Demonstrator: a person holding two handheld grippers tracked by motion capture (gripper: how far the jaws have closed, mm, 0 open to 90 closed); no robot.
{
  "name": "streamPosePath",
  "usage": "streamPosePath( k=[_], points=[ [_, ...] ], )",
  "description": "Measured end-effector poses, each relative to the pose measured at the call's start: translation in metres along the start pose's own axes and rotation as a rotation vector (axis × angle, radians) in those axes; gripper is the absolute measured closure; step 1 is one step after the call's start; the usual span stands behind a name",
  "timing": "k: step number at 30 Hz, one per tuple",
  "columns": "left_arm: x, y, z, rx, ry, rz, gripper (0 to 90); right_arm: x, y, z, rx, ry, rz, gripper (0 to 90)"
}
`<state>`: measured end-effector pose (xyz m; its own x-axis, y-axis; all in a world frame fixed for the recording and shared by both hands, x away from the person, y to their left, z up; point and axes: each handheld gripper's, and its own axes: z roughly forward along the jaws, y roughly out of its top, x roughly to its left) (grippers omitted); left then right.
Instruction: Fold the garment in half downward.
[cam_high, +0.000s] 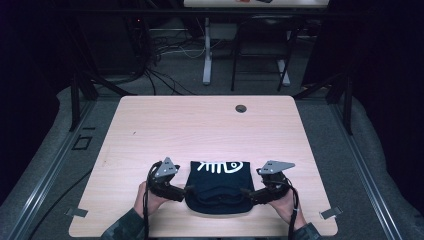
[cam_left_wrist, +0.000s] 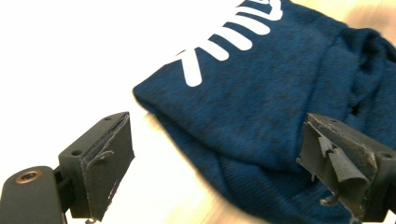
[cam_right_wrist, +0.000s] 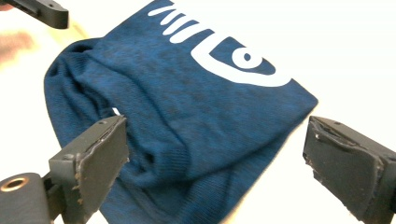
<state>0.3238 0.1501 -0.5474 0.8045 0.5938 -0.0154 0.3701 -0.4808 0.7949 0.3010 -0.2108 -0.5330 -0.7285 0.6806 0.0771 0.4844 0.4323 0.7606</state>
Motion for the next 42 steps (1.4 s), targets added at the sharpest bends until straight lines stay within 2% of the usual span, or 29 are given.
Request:
streamPosePath(
  k=[8,10,13,17,18,21,24,28,31,35,42],
  points=[
    [0.01,-0.007,-0.005,0.003,0.033,-0.028,9.3,-0.017,-0.012,-0.02,-0.008,-0.066,0.055,6.7],
    [0.014,-0.009,-0.005,0.006,0.044,-0.036,9.2,-0.022,-0.017,-0.024,-0.024,-0.083,0.084,6.6],
    [0.02,-0.013,-0.006,0.009,0.061,-0.059,9.1,-0.031,-0.025,-0.03,-0.011,-0.12,0.102,8.0],
    [0.028,-0.016,-0.006,0.017,0.075,-0.076,8.7,-0.048,-0.041,-0.032,0.023,-0.174,0.154,7.8],
    [0.03,-0.017,-0.005,0.02,0.078,-0.084,8.7,-0.051,-0.044,-0.032,0.03,-0.173,0.159,7.5],
    [0.034,-0.021,-0.004,0.017,0.1,-0.098,8.5,-0.058,-0.053,-0.033,0.044,-0.225,0.192,5.8],
    [0.041,-0.026,0.001,0.039,0.101,-0.121,7.7,-0.064,-0.06,-0.032,0.053,-0.241,0.216,4.1],
    [0.047,-0.031,0.007,0.068,0.096,-0.151,6.0,-0.07,-0.068,-0.026,0.092,-0.288,0.22,2.7],
    [0.05,-0.033,0.01,0.068,0.085,-0.174,4.8,-0.074,-0.074,-0.02,0.13,-0.31,0.21,0.8],
    [0.051,-0.035,0.014,0.089,0.081,-0.174,3.0,-0.078,-0.078,-0.02,0.114,-0.324,0.216,0.0],
    [0.053,-0.037,0.016,0.089,0.113,-0.174,2.2,-0.08,-0.082,-0.02,0.066,-0.335,0.215,0.0]
  ],
)
